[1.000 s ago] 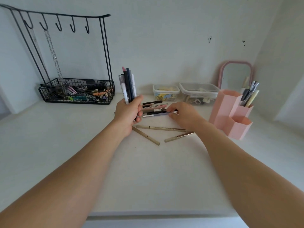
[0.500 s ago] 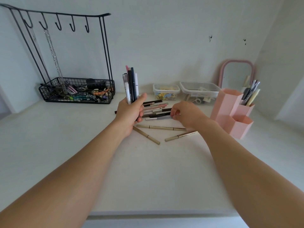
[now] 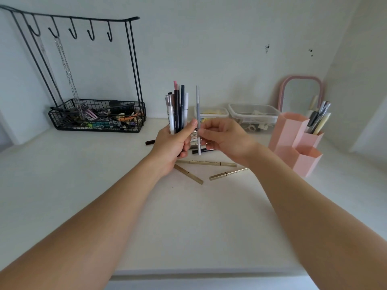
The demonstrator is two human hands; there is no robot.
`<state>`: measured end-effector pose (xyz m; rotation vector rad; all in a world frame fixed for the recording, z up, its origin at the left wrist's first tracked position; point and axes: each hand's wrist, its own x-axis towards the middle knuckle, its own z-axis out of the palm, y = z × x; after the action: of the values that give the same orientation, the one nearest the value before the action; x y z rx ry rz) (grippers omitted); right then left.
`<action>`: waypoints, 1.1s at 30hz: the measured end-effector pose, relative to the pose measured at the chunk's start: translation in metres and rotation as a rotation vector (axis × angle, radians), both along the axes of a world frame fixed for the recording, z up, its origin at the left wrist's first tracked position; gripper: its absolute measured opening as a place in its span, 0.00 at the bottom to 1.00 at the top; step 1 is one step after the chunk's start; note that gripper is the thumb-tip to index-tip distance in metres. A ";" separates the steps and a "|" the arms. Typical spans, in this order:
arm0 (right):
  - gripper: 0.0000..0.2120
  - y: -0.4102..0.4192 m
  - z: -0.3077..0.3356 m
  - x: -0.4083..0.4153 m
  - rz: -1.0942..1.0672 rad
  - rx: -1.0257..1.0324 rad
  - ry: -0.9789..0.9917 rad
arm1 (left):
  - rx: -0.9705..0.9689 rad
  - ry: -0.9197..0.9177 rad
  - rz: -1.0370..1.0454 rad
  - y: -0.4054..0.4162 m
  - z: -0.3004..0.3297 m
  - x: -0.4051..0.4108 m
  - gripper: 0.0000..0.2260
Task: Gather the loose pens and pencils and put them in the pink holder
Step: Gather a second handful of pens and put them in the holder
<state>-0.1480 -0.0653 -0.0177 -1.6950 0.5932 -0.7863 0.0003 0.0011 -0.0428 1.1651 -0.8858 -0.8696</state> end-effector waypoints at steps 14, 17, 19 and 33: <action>0.05 0.017 -0.010 0.014 -0.140 -0.048 -0.184 | -0.011 -0.026 0.048 -0.001 -0.002 -0.005 0.17; 0.09 0.014 -0.008 0.013 -0.114 -0.036 -0.144 | -0.001 -0.034 0.103 -0.001 0.000 -0.006 0.11; 0.10 0.004 -0.004 0.006 -0.192 -0.054 -0.073 | 0.015 -0.025 0.143 -0.002 0.001 -0.005 0.09; 0.05 -0.029 0.005 -0.041 -0.125 -0.585 0.854 | 0.010 0.060 0.164 0.001 0.010 0.007 0.10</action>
<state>-0.1888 -0.0948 -0.0131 -2.5697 1.1286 -0.2847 0.0073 0.0021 -0.0328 1.1965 -0.7269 -0.7721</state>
